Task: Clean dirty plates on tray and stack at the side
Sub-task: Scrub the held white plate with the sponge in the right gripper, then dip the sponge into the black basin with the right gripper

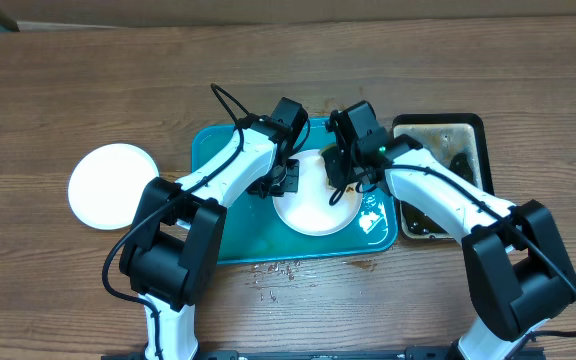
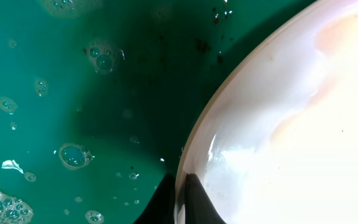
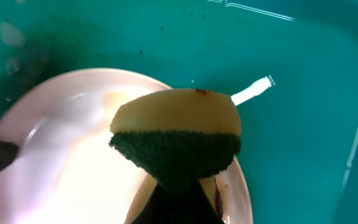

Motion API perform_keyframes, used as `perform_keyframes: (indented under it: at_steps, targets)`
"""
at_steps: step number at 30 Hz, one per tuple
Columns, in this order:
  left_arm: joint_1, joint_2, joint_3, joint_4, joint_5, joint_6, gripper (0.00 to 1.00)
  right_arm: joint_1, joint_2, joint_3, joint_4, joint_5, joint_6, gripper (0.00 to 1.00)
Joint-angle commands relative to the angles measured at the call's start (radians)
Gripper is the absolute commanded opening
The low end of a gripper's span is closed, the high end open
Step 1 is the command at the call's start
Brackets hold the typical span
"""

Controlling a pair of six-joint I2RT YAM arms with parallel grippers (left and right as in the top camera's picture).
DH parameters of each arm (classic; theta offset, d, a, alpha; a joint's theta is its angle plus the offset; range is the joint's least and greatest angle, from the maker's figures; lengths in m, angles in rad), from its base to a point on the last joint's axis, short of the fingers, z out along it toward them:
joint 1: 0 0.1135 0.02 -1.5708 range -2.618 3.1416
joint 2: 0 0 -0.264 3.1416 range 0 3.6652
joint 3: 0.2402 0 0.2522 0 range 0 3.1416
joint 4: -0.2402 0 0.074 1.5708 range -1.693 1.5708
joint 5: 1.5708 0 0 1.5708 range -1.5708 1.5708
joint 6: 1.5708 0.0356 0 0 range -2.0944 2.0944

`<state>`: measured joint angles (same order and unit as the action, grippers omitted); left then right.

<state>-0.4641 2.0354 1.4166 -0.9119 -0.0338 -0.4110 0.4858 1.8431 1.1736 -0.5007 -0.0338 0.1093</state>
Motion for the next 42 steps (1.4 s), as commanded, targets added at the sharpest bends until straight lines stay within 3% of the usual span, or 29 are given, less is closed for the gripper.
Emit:
perform_keyframes:
  at_steps: [1,11,22,34,42]
  targets:
    - [0.000,0.018,-0.014,-0.015,-0.017,0.003,0.04,-0.004,0.005,-0.049,0.043,0.026,-0.010,0.04]
    - [0.000,0.018,-0.014,-0.016,-0.017,0.003,0.04,-0.003,-0.007,-0.066,-0.045,0.027,-0.007,0.04]
    - [0.000,0.018,-0.014,-0.016,-0.017,0.003,0.04,-0.041,-0.214,0.009,-0.069,0.056,-0.001,0.04]
    - [0.000,0.018,-0.014,-0.015,-0.017,0.003,0.04,-0.303,-0.252,0.008,-0.204,0.111,0.041,0.04]
    - [0.000,0.018,-0.014,-0.015,-0.017,0.003,0.04,-0.438,-0.163,-0.008,-0.251,0.045,0.039,0.04]
